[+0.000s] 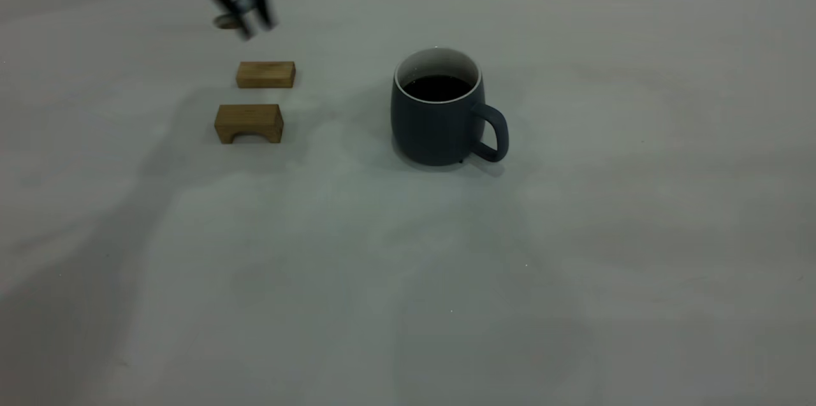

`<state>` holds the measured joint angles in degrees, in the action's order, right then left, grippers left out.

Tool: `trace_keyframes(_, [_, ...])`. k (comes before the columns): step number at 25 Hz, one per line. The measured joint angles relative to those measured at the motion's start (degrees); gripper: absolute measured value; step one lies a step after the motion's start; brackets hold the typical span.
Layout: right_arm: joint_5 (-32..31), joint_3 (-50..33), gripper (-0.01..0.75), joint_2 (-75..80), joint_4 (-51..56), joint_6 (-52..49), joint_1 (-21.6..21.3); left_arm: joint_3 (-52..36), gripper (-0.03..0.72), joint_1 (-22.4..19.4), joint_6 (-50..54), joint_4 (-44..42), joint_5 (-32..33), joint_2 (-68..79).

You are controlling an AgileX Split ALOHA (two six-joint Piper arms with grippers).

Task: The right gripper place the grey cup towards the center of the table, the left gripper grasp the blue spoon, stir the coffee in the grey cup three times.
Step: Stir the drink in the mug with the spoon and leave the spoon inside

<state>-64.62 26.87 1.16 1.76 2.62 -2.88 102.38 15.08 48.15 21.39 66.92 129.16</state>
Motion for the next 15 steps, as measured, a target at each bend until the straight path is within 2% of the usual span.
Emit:
trace_keyframes(3, [0.0, 0.0, 0.244, 0.0, 0.0, 0.0, 0.0, 1.21, 0.154, 0.11, 3.78, 12.47, 0.0, 0.0])
trace_keyframes(10, [0.0, 0.0, 0.244, 0.0, 0.0, 0.0, 0.0, 1.46, 0.153, 0.27, 4.7, 36.89, 0.0, 0.94])
trace_keyframes(15, [0.0, 0.0, 0.244, 0.0, 0.0, 0.0, 0.0, 1.48, 0.152, 0.32, 5.33, 47.77, 0.0, 5.34])
